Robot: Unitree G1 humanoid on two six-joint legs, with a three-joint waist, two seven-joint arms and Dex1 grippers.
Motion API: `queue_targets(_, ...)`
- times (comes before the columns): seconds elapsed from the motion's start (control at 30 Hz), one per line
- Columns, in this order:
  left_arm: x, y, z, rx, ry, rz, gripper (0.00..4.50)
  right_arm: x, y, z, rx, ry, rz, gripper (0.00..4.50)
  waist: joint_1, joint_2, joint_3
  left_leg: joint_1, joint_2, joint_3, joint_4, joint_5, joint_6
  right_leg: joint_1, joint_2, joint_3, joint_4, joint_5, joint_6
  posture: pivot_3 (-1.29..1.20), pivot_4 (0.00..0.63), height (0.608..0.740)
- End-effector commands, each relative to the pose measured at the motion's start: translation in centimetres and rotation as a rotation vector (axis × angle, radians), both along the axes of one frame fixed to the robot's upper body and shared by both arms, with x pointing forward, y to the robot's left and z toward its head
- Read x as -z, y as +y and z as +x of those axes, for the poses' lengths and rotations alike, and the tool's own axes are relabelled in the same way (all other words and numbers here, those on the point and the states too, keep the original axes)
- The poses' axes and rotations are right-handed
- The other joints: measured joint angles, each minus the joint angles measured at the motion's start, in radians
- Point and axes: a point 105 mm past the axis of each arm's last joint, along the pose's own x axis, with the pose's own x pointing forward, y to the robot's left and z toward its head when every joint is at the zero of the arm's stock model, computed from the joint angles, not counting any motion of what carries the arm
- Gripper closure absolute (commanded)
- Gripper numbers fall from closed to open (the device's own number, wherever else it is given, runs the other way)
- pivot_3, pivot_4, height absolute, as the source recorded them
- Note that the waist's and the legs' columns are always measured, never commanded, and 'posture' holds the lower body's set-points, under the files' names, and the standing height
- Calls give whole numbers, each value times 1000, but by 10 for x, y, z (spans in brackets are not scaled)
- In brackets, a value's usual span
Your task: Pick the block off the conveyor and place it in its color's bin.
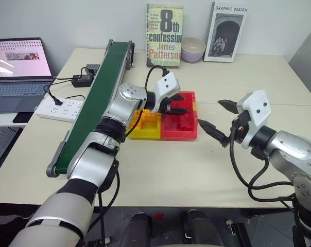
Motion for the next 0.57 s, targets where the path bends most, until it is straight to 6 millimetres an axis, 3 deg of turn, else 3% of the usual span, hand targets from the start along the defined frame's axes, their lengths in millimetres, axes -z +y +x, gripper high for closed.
queue_targets(0.03,-26,14,2,-1,-68,-21,737,-15,4,-3,-25,-53,5,0,-2,0,0,0,0,0,0,0,0,0,0,0,0,0,0,0,150,740)
queue_targets(0.17,-37,44,2,-54,-99,-17,45,-17,6,6,-69,-49,-6,0,-4,0,0,0,0,0,0,0,0,0,0,0,1,0,-1,0,150,740)
queue_targets(0.3,-51,87,-14,-113,-100,0,45,-18,9,9,-158,-46,-33,0,-9,1,0,0,1,-1,0,0,0,0,0,0,1,0,-1,0,150,740)
queue_targets(0.4,-51,113,-30,-147,-85,41,45,-18,11,10,-229,-41,-49,0,-11,1,0,0,1,-1,0,0,0,0,0,0,1,0,-1,0,150,740)
queue_targets(0.47,-48,143,-48,-214,-52,71,45,-19,12,13,-293,-34,-59,0,-11,1,0,1,1,-1,0,0,0,0,0,0,1,0,-1,0,150,740)
queue_targets(0.57,-50,157,-65,-263,-16,62,45,-18,8,20,-311,-31,-71,0,-23,1,0,1,1,-1,-1,0,0,0,0,1,1,0,0,0,150,740)
